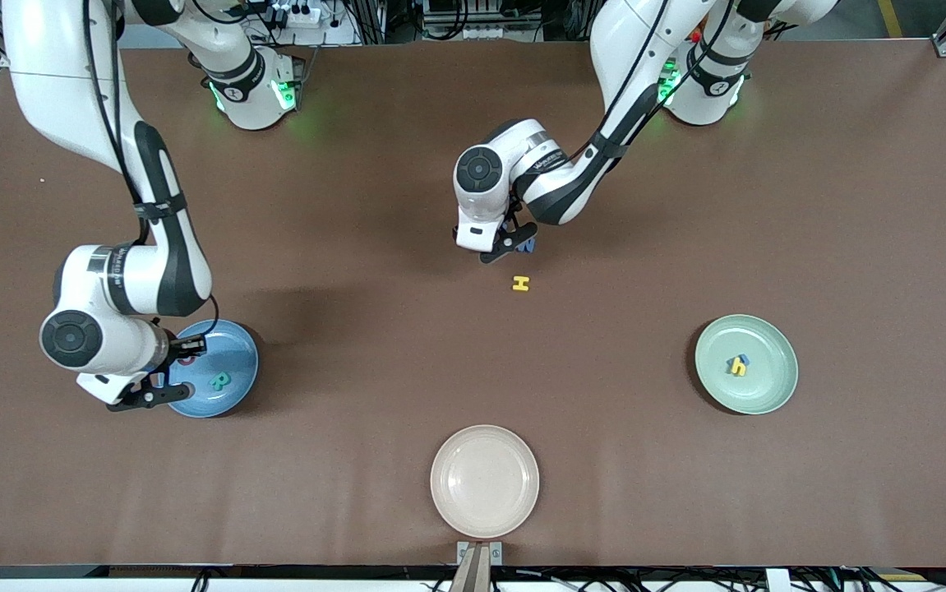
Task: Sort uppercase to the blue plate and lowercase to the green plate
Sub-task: 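Release the Q on the blue plate while the left gripper reaches the a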
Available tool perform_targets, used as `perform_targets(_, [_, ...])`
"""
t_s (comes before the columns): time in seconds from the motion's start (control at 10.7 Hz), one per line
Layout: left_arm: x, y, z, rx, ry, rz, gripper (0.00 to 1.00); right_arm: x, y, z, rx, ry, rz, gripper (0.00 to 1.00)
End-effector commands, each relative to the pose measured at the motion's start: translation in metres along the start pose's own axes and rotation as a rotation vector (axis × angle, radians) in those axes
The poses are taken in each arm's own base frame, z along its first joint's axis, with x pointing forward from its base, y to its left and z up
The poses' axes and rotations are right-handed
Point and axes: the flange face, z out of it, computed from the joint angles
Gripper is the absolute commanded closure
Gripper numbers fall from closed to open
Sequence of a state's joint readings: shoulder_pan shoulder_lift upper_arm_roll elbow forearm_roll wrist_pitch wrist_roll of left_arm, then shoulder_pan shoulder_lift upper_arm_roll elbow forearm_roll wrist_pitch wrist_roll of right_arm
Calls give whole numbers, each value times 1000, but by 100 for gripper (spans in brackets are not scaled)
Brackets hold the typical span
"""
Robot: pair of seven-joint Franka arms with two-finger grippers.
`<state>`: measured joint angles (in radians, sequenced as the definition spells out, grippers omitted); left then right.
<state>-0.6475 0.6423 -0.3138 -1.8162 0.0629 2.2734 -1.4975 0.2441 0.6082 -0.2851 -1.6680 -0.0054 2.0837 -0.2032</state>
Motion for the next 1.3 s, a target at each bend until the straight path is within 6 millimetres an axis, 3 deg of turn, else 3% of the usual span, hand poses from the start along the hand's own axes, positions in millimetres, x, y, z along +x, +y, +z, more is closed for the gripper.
perform_targets(0.0, [-6, -22, -19, -6, 69, 29, 0, -4, -8, -4, 7, 2, -29, 0])
perform_targets(0.28, [-8, -39, -32, -90, 56, 30, 0, 2, -25, -15, 18, 22, -45, 0])
perform_targets(0.56, [-13, -50, -16, -132, 48, 42, 0, 9, -48, -24, 64, 54, -51, 0])
perform_targets(0.74, [-18, -59, -1, -129, 60, 73, 3, 11, -75, -31, 84, 60, -46, 0])
perform_targets(1.02, [-18, -59, 2, -137, 57, 73, 10, 11, -131, -34, 110, 45, 50, 0])
perform_targets(1.21, [-16, -58, 9, -138, 54, 77, 11, 11, -144, -35, 118, 36, 71, 0])
